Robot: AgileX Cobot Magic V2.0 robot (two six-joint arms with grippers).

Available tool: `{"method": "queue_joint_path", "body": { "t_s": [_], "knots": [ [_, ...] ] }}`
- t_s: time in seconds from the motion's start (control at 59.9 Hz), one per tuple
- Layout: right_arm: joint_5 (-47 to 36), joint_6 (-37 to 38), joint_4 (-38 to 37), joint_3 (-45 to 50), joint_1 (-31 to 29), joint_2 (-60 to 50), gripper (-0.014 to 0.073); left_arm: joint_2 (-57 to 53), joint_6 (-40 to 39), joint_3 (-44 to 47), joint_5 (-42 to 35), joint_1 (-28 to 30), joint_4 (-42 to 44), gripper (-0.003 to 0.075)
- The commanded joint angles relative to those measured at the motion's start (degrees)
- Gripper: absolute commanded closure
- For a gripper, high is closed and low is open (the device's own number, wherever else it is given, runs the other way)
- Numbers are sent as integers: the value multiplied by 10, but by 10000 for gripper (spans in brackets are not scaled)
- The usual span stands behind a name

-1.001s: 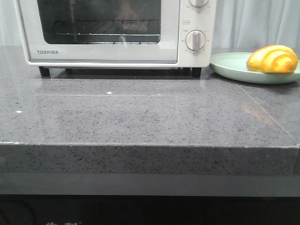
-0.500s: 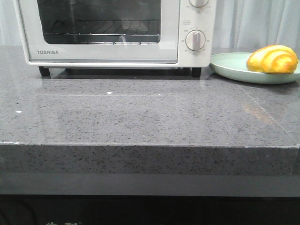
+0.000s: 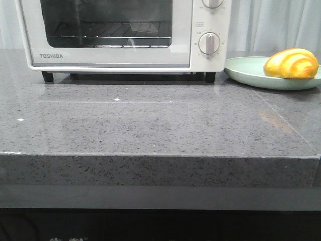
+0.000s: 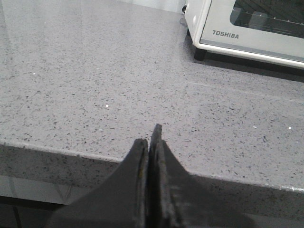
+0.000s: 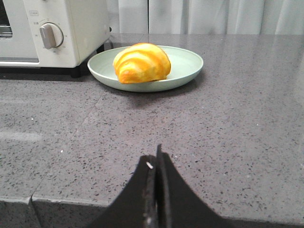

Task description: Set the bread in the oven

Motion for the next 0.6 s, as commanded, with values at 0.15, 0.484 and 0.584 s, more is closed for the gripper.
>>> {"method": "queue_joint_path", "body": {
  "t_s": [0.15, 0.484, 0.584],
  "knots": [
    [-43, -1, 3, -3, -4, -13, 662, -10, -5, 3, -50, 2, -1, 741],
    [-49, -1, 3, -3, -4, -13, 662, -10, -4, 3, -73, 2, -1, 741],
    [-57, -1, 3, -3, -4, -13, 662, -10, -4, 3, -84, 2, -1, 741]
  ]
}}
